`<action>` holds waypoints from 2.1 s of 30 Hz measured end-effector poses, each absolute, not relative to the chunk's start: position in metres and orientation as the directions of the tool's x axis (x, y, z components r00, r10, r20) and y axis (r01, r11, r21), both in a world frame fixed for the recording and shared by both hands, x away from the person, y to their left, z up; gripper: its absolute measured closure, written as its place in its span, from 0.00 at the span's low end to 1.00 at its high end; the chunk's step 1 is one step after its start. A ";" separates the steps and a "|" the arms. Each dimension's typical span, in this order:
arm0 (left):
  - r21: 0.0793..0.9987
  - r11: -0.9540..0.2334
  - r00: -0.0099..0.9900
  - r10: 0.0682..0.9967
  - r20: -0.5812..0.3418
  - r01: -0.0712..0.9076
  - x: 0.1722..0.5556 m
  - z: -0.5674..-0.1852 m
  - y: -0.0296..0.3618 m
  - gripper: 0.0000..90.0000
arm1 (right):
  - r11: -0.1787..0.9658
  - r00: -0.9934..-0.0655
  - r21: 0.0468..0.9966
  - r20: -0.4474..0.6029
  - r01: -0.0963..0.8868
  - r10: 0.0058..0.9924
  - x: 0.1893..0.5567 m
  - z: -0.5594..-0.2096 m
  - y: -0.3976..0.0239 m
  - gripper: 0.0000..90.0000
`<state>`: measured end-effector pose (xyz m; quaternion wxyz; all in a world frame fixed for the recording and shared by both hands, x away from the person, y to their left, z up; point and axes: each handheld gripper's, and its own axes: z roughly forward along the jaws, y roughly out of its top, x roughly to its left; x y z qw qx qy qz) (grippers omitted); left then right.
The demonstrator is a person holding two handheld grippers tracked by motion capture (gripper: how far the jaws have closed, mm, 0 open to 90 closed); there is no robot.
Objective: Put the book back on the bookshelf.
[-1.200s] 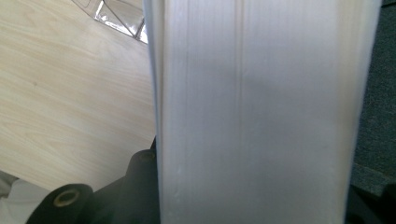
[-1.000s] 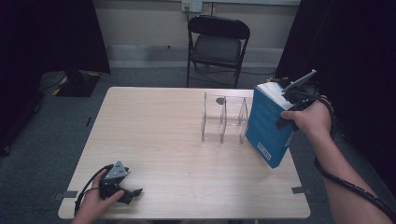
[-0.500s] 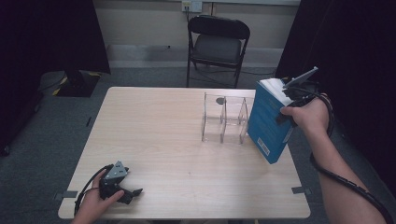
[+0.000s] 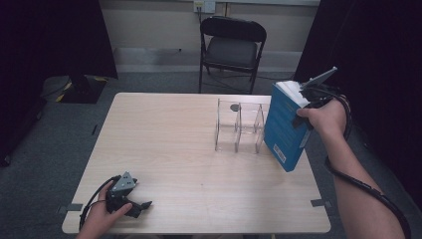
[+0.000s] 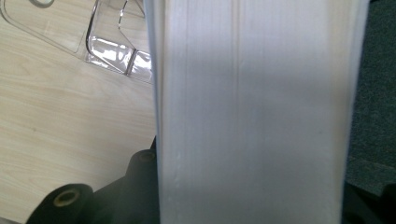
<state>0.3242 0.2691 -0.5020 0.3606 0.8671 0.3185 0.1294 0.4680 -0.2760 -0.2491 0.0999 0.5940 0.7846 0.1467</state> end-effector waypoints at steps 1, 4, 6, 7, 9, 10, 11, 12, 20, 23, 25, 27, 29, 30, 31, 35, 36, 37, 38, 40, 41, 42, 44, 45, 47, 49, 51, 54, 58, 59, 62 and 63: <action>0.707 -0.537 0.764 0.646 -0.005 0.459 0.324 -0.502 0.269 0.00 | 0.245 -0.269 0.357 0.018 0.901 0.963 0.469 -0.250 -0.276 0.69; 0.708 -0.537 0.763 0.646 -0.006 0.459 0.324 -0.502 0.269 0.00 | 0.237 -0.262 0.354 0.024 0.905 0.965 0.471 -0.253 -0.275 0.69; 0.708 -0.537 0.764 0.646 -0.005 0.459 0.324 -0.502 0.269 0.00 | 0.234 -0.259 0.350 0.028 0.907 0.965 0.472 -0.254 -0.275 0.69; 0.708 -0.537 0.763 0.646 -0.006 0.459 0.324 -0.502 0.269 0.00 | 0.236 -0.261 0.347 0.026 0.908 0.965 0.473 -0.255 -0.275 0.69; 0.708 -0.537 0.764 0.646 -0.005 0.459 0.324 -0.502 0.269 0.00 | 0.235 -0.261 0.348 0.029 0.908 0.965 0.473 -0.256 -0.275 0.69; 0.708 -0.537 0.763 0.646 -0.006 0.459 0.324 -0.502 0.269 0.00 | 0.237 -0.263 0.350 0.026 0.906 0.965 0.473 -0.256 -0.275 0.69; 0.708 -0.537 0.764 0.646 -0.006 0.459 0.324 -0.502 0.269 0.00 | 0.240 -0.266 0.351 0.026 0.905 0.964 0.473 -0.257 -0.276 0.69; 0.708 -0.537 0.764 0.646 -0.006 0.459 0.324 -0.502 0.269 0.00 | 0.234 -0.260 0.349 0.029 0.907 0.965 0.472 -0.257 -0.275 0.69; 0.708 -0.537 0.764 0.646 -0.006 0.459 0.324 -0.502 0.269 0.00 | 0.217 -0.248 0.355 0.045 0.910 0.968 0.467 -0.264 -0.279 0.69; 0.708 -0.537 0.763 0.646 -0.006 0.460 0.324 -0.502 0.269 0.00 | 0.203 -0.236 0.379 0.041 0.903 0.971 0.468 -0.259 -0.280 0.69; 0.708 -0.537 0.763 0.646 -0.006 0.459 0.324 -0.502 0.269 0.00 | 0.189 -0.220 0.380 0.041 0.906 0.975 0.470 -0.257 -0.280 0.69; 0.708 -0.537 0.764 0.645 -0.006 0.459 0.324 -0.502 0.269 0.00 | 0.188 -0.219 0.381 0.039 0.905 0.975 0.473 -0.254 -0.278 0.69; 0.708 -0.537 0.764 0.645 -0.006 0.459 0.324 -0.502 0.269 0.00 | 0.191 -0.220 0.387 0.033 0.902 0.975 0.475 -0.254 -0.276 0.69; 0.708 -0.537 0.764 0.645 -0.006 0.459 0.324 -0.502 0.269 0.00 | 0.188 -0.219 0.387 0.037 0.902 0.975 0.476 -0.255 -0.276 0.69; 0.708 -0.537 0.765 0.644 -0.006 0.458 0.324 -0.502 0.269 0.00 | 0.186 -0.219 0.387 0.042 0.903 0.975 0.476 -0.257 -0.275 0.69; 0.710 -0.537 0.766 0.643 -0.007 0.457 0.324 -0.502 0.269 0.00 | 0.178 -0.222 0.380 0.074 0.908 0.972 0.470 -0.265 -0.274 0.68; 0.710 -0.536 0.766 0.643 -0.007 0.457 0.324 -0.502 0.269 0.00 | 0.175 -0.221 0.384 0.081 0.907 0.972 0.467 -0.266 -0.274 0.68; 0.709 -0.537 0.766 0.643 -0.007 0.457 0.324 -0.502 0.269 0.00 | 0.184 -0.228 0.382 0.073 0.906 0.971 0.465 -0.267 -0.272 0.68; 0.710 -0.536 0.766 0.643 -0.007 0.457 0.324 -0.502 0.269 0.00 | 0.202 -0.239 0.373 0.056 0.906 0.969 0.463 -0.267 -0.270 0.68; 0.709 -0.536 0.766 0.643 -0.007 0.457 0.324 -0.502 0.269 0.00 | 0.224 -0.255 0.352 0.043 0.909 0.966 0.458 -0.268 -0.266 0.68; 0.709 -0.536 0.765 0.644 -0.007 0.457 0.324 -0.502 0.269 0.00 | 0.229 -0.257 0.344 0.036 0.910 0.966 0.456 -0.269 -0.265 0.68; 0.710 -0.539 0.766 0.642 -0.002 0.454 0.324 -0.502 0.270 0.00 | 0.230 -0.260 0.351 0.039 0.907 0.965 0.455 -0.270 -0.266 0.68; 0.709 -0.542 0.767 0.642 0.003 0.451 0.324 -0.502 0.270 0.00 | 0.231 -0.261 0.356 0.037 0.906 0.965 0.451 -0.271 -0.265 0.68; 0.709 -0.541 0.766 0.643 0.001 0.453 0.324 -0.502 0.270 0.00 | 0.234 -0.264 0.356 0.038 0.905 0.964 0.449 -0.272 -0.267 0.68; 0.708 -0.540 0.765 0.644 0.001 0.454 0.324 -0.502 0.270 0.00 | 0.229 -0.261 0.356 0.043 0.906 0.964 0.444 -0.275 -0.269 0.67; 0.709 -0.540 0.766 0.643 0.001 0.453 0.324 -0.502 0.270 0.00 | 0.228 -0.262 0.352 0.051 0.908 0.964 0.440 -0.277 -0.272 0.67; 0.709 -0.541 0.766 0.643 0.001 0.453 0.324 -0.502 0.270 0.00 | 0.225 -0.259 0.347 0.055 0.911 0.964 0.437 -0.279 -0.275 0.67; 0.709 -0.541 0.767 0.642 0.002 0.451 0.324 -0.502 0.270 0.00 | 0.220 -0.257 0.353 0.063 0.910 0.964 0.433 -0.282 -0.278 0.66; 0.709 -0.541 0.767 0.642 0.002 0.451 0.324 -0.502 0.270 0.00 | 0.219 -0.260 0.366 0.067 0.905 0.963 0.429 -0.282 -0.280 0.65; 0.709 -0.542 0.767 0.642 0.003 0.451 0.324 -0.502 0.270 0.00 | 0.211 -0.256 0.374 0.076 0.903 0.964 0.428 -0.282 -0.280 0.65; 0.710 -0.541 0.767 0.642 0.002 0.451 0.324 -0.502 0.270 0.00 | 0.223 -0.266 0.375 0.066 0.900 0.962 0.428 -0.281 -0.280 0.64; 0.709 -0.542 0.767 0.642 0.002 0.451 0.324 -0.502 0.270 0.00 | 0.223 -0.267 0.379 0.066 0.898 0.962 0.429 -0.280 -0.279 0.63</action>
